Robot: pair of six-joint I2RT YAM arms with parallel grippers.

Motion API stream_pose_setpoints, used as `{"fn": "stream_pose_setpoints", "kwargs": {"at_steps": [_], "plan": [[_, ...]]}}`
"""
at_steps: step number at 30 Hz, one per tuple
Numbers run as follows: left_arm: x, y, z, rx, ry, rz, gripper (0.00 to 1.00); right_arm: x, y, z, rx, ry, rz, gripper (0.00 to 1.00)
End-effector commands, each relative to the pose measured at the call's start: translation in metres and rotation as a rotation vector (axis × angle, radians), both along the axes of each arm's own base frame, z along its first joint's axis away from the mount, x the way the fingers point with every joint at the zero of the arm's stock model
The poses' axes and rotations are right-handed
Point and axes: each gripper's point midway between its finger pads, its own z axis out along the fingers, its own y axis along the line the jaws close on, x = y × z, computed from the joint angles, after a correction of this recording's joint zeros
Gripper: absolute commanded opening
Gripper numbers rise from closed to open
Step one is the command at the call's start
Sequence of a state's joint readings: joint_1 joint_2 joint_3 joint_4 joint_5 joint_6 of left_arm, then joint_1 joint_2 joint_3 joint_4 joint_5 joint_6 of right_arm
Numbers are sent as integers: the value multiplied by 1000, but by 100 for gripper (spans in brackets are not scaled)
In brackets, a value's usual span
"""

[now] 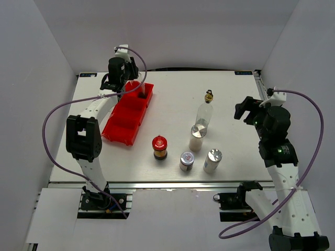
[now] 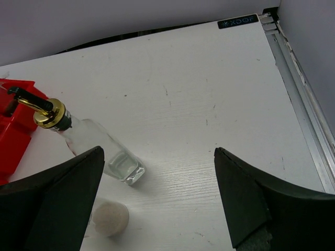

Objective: Organize the condiment bottles

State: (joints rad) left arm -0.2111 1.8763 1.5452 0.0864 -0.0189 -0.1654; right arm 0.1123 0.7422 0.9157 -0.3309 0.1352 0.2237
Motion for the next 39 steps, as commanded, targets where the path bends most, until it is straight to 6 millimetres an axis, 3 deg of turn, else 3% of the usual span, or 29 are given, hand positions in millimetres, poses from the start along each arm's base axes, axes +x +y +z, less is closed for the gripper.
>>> {"fn": "stream_pose_setpoints", "kwargs": {"at_steps": [1, 3, 9, 11, 13, 14, 15, 33, 39], "plan": [[-3, -15, 46, -48, -122, -79, 39, 4, 5, 22, -12, -86, 33, 89], [-4, -16, 42, -38, -109, -86, 51, 5, 2, 21, -16, -77, 18, 89], [-10, -15, 27, 9, -71, -94, 60, 8, -1, 13, -17, -32, -2, 89], [-11, -16, 22, 38, -58, -100, 76, 8, -1, 12, -18, -26, -4, 89], [-12, -18, 21, 50, -43, -105, 79, 7, -1, 14, -17, -31, -4, 89], [-12, -17, 22, 50, -43, -105, 91, 7, -1, 15, -17, -34, -4, 89], [-13, -17, 24, 49, -46, -104, 97, 6, -2, 15, -19, -37, -6, 89], [-51, -24, 88, 16, -100, -167, 98, 8, 6, 23, -29, -53, 44, 89], [-73, -11, 138, -2, -143, -102, 98, 13, -7, 17, -8, 10, -47, 89]]}}
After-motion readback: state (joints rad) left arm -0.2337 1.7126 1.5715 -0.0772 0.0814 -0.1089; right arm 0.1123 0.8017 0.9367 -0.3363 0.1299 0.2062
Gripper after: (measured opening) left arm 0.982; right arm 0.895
